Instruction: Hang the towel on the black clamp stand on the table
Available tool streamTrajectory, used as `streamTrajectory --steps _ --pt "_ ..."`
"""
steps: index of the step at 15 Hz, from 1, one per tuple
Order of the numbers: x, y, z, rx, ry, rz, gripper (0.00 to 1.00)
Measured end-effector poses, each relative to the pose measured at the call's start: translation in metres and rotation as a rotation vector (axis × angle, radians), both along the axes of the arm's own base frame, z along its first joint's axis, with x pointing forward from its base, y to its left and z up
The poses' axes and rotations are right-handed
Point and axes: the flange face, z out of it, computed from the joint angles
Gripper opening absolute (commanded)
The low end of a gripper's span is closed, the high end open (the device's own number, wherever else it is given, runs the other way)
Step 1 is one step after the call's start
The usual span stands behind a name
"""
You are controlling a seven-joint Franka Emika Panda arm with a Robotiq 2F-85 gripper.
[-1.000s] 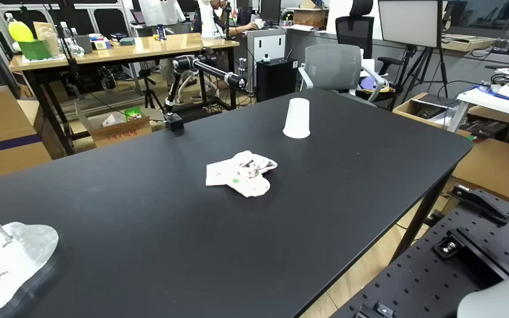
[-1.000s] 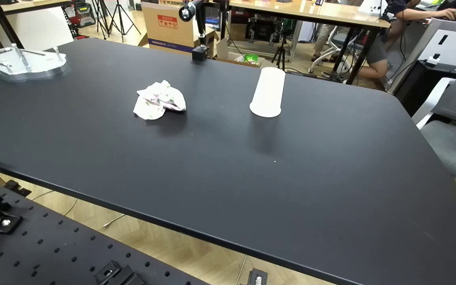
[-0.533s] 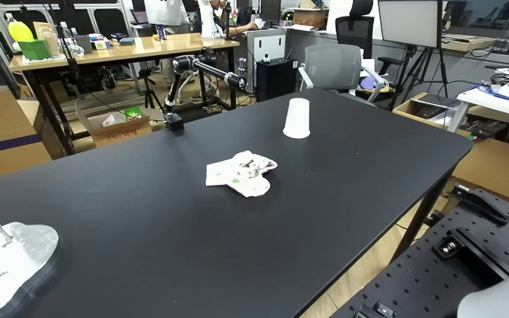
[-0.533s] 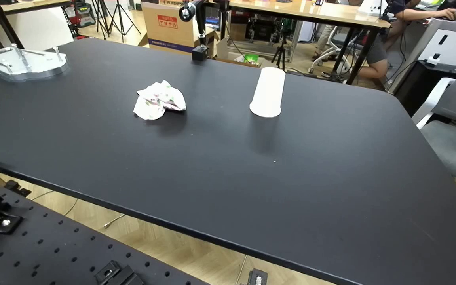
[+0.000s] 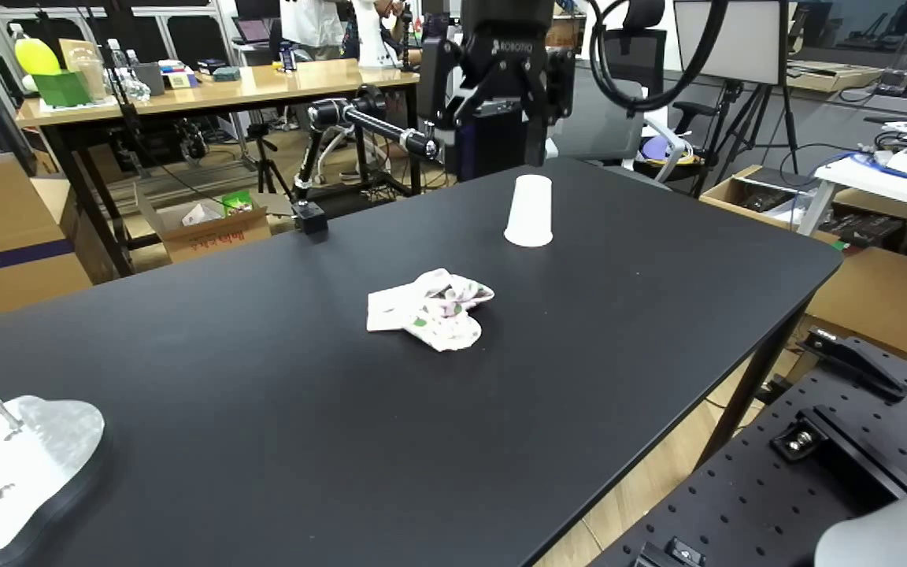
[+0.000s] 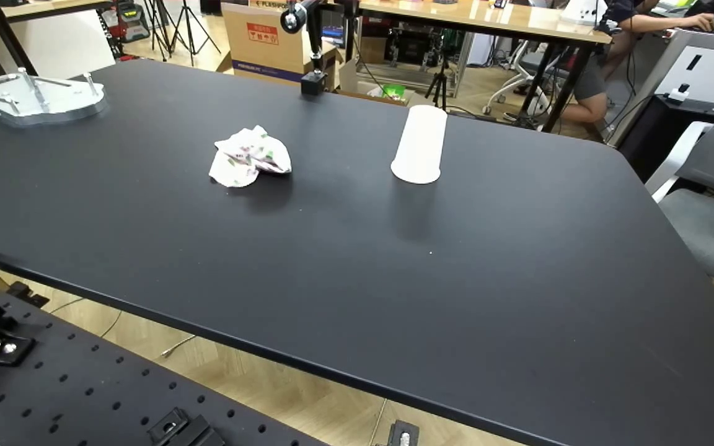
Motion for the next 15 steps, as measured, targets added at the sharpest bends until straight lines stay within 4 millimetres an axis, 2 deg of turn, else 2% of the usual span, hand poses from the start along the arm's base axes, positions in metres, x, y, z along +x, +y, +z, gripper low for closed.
streamTrajectory --steps 5,7,10,15 --pt "-0.018 0.008 -0.091 -0.027 -0.056 -0.025 1.00" --pt "-0.017 0.008 -0.117 -0.031 -0.070 -0.039 1.00" --pt "-0.011 0.006 -0.146 -0.044 -0.095 -0.049 1.00" --pt "0.005 0.000 -0.179 -0.081 -0.103 -0.014 1.00"
